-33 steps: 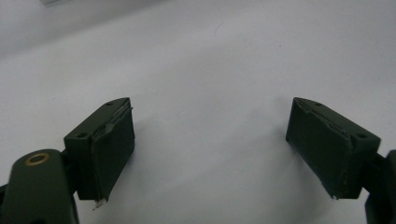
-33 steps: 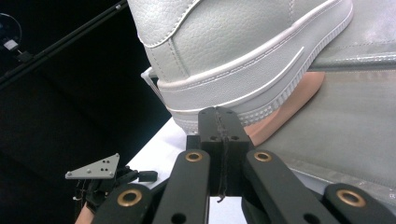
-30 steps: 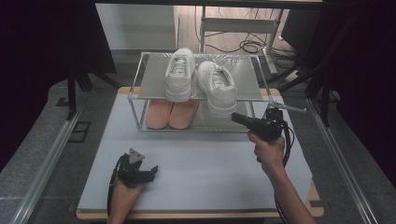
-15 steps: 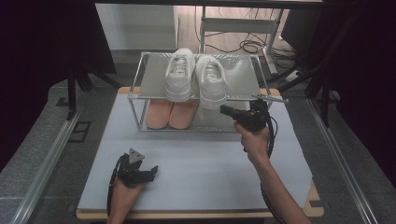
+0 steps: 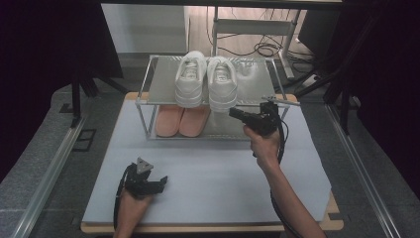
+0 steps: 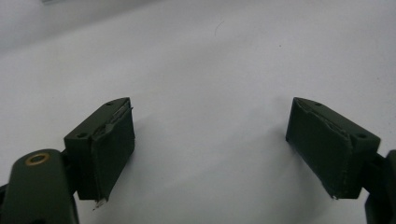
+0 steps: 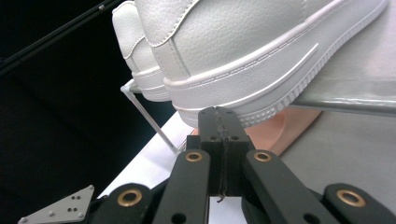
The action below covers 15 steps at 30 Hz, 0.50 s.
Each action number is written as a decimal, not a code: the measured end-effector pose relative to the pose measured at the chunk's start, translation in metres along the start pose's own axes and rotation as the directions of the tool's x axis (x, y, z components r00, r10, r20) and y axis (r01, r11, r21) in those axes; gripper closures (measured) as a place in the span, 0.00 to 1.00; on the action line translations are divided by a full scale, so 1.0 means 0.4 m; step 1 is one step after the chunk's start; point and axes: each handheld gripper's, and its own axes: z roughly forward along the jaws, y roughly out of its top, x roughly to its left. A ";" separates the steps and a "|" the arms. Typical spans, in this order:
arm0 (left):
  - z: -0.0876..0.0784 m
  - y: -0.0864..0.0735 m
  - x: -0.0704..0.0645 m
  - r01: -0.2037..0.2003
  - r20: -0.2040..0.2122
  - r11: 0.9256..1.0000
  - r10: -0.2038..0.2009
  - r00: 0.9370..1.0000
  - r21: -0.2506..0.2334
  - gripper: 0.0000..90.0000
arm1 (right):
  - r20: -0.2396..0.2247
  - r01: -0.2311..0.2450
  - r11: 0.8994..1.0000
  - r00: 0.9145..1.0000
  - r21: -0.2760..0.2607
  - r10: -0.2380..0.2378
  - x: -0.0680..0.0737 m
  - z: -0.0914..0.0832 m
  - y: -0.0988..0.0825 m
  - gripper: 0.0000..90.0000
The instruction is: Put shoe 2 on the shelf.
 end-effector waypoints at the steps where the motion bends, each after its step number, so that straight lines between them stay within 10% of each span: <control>1: 0.000 0.000 0.000 0.000 0.000 1.000 0.000 1.000 0.000 0.17 | -0.005 0.001 1.000 1.000 0.000 -0.001 0.001 0.005 -0.002 1.00; 15: -0.001 0.000 -0.002 -0.001 -0.002 1.000 0.001 1.000 -0.001 0.17 | 0.013 0.028 0.999 1.000 -0.018 -0.028 0.025 0.047 -0.006 1.00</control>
